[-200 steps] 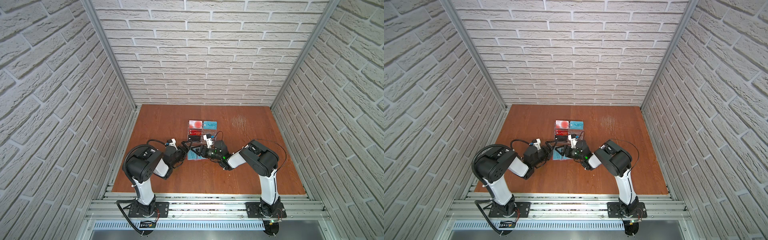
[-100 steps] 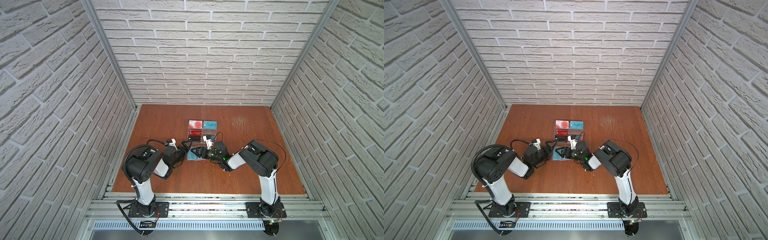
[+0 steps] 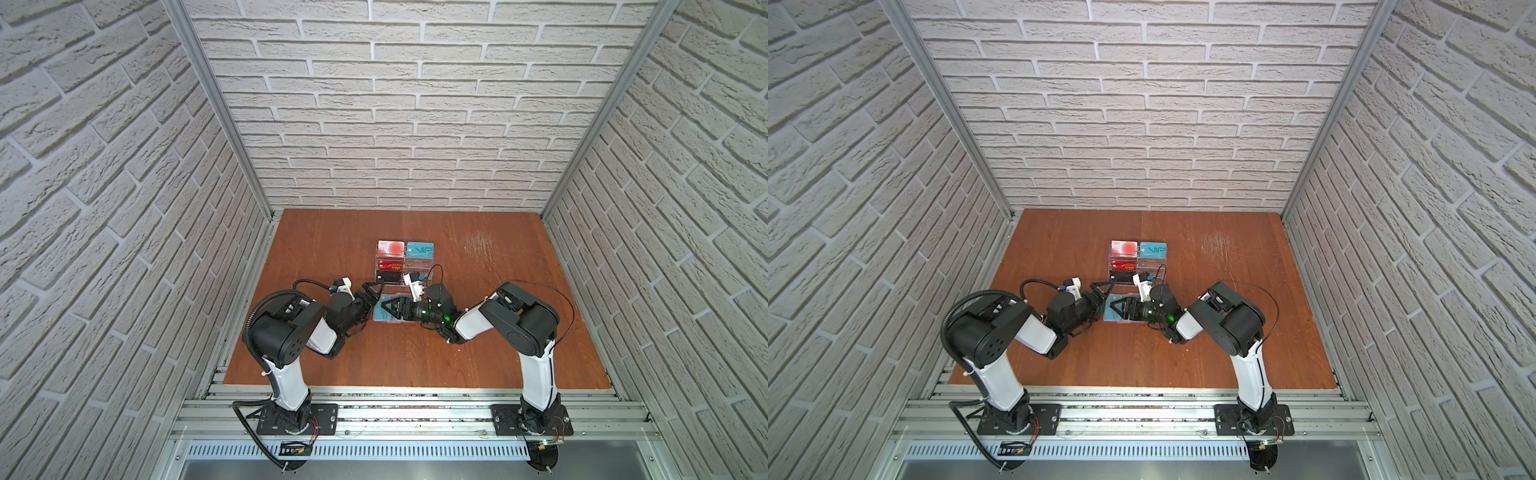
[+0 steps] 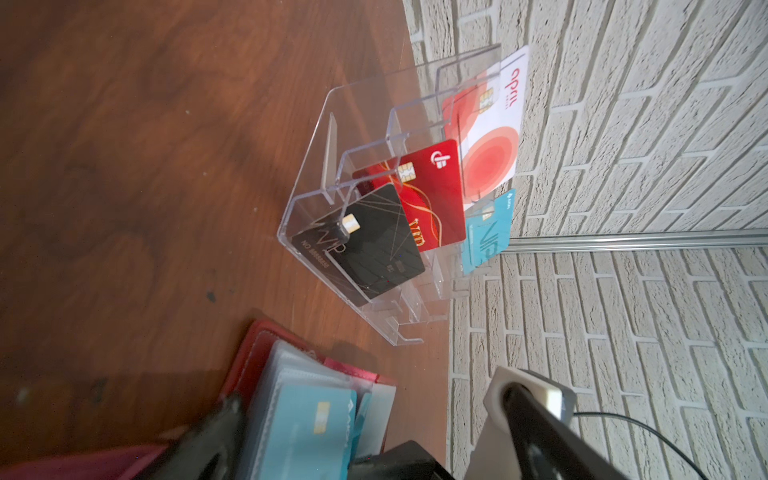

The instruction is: Take the credit cards out of the card holder

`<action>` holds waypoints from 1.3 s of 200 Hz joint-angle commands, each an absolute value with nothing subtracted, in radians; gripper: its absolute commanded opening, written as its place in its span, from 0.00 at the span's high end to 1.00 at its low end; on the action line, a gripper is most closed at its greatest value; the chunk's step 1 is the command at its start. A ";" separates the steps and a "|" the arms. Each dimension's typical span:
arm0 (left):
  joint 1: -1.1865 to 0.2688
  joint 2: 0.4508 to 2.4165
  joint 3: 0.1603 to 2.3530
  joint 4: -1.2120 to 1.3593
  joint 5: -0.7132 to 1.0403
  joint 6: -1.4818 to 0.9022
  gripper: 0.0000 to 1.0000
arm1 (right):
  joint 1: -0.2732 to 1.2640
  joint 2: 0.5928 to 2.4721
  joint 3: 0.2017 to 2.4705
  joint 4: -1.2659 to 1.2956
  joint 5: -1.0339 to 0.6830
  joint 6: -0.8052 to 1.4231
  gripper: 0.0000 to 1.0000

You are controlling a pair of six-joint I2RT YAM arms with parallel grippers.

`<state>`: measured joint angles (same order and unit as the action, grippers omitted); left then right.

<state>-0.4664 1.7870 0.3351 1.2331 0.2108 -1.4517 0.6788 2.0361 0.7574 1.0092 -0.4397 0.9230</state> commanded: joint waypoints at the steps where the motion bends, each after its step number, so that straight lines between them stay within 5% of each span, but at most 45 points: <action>1: -0.494 1.799 0.314 1.134 0.261 -1.463 0.02 | 0.750 2.028 0.752 0.942 -0.561 0.907 0.39; 260: -0.478 1.767 0.290 1.143 0.265 -1.470 0.02 | 0.724 2.204 0.897 0.925 -0.521 0.971 0.49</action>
